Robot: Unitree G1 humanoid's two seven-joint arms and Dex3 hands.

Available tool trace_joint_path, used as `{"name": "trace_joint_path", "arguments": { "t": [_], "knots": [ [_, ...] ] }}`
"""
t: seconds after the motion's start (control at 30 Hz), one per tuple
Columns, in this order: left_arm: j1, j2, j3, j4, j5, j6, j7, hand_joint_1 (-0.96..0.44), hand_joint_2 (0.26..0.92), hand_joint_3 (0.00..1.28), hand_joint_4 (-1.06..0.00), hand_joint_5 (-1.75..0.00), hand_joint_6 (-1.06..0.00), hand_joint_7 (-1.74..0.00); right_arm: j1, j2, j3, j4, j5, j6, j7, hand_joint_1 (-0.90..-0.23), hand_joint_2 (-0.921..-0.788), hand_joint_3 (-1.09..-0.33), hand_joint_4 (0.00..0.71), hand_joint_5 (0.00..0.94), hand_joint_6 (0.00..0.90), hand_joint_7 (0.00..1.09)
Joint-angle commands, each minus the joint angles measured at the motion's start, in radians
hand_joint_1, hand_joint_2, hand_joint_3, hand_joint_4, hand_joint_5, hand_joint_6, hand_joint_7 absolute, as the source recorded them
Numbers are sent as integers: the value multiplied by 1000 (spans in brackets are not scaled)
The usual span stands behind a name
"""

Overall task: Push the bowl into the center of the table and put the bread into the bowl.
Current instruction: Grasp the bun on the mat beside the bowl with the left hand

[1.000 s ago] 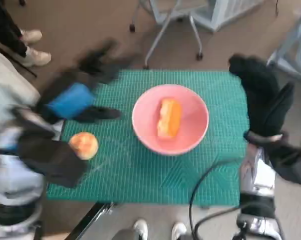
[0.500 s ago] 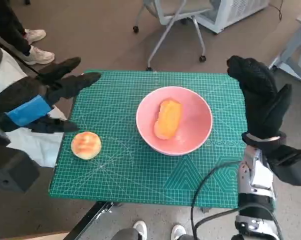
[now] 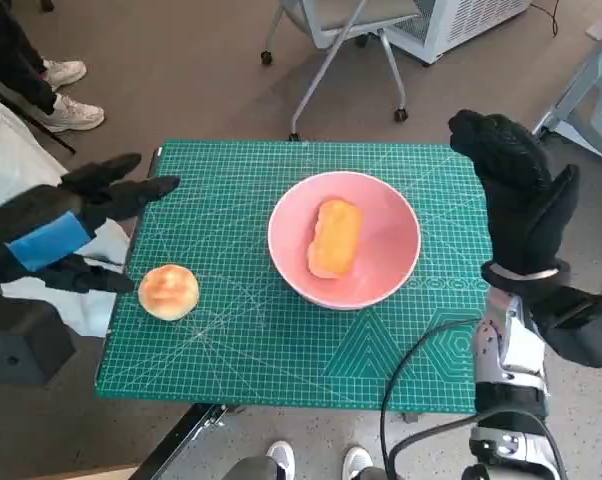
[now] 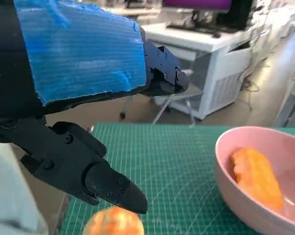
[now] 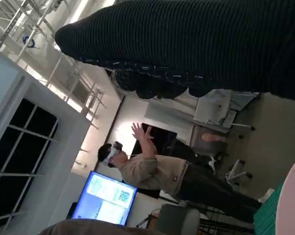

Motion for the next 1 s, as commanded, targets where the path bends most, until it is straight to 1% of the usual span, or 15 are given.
{"name": "trace_joint_path", "arguments": {
  "t": [0.03,0.27,0.47,0.67,0.8,1.0],
  "knots": [
    [7,-5,-28,5,24,11,17,-316,699,2,-121,-3,-298,-11,3,-5,0,18,1,6,10,-628,-921,-725,185,3,204,270],
    [7,-5,-49,8,37,15,23,-316,699,4,-125,-3,-299,-8,4,-7,0,16,0,7,10,-628,-921,-725,185,2,204,269],
    [7,-34,-134,66,81,18,29,-299,702,4,-135,-5,-298,-6,7,-12,-7,8,12,22,11,-631,-921,-724,192,5,221,276],
    [1,-46,-166,108,94,12,32,-274,703,3,-136,-2,-295,-3,8,-12,-8,2,12,27,9,-632,-921,-722,195,6,226,276],
    [-8,-71,-222,189,103,24,17,-205,711,5,-127,-1,-292,-1,14,-12,-6,-14,2,28,-1,-633,-921,-720,197,5,224,272],
    [-14,-89,-259,246,107,37,7,-149,723,8,-115,0,-273,0,16,-13,-5,-23,-4,31,-3,-642,-921,-715,197,4,213,261]
  ]
}}
